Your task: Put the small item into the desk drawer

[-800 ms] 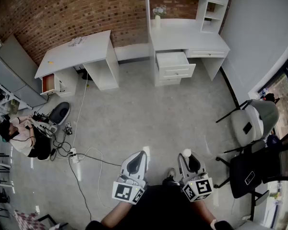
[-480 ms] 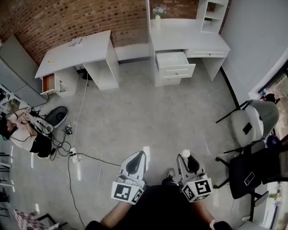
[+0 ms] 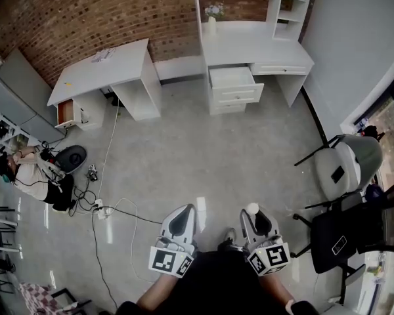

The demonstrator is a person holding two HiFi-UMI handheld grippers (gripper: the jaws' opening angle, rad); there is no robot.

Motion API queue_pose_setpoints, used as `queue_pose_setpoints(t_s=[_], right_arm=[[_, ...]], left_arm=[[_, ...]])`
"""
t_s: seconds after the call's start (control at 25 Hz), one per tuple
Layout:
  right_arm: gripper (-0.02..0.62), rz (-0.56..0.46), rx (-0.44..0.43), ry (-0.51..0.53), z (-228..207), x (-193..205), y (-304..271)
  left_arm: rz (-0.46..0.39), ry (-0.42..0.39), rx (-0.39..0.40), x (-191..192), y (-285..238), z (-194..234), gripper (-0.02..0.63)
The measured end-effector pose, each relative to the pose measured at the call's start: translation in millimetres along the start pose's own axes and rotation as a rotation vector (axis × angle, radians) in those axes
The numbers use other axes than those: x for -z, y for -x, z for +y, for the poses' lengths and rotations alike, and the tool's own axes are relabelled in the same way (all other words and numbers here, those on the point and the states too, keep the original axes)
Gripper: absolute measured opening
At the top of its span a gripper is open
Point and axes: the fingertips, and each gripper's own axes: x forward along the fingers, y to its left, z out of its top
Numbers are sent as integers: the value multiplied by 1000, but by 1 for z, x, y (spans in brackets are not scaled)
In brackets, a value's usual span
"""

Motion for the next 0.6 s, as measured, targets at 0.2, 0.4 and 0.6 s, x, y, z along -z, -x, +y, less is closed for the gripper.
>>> queue_pose_setpoints(t_s=[0.2,0.4,0.6], right_arm=[[147,3,-32,-1,-30,-5,1],[147,7,-80,8,-61,-7,-4],[147,15,-100,25,-89,-10,-14]], left_arm=[[5,-13,-16,4,-24,-22,23],[12,-41,-48,8,-46,-42,23],[32,-47,-75,15,-66,-48,23]])
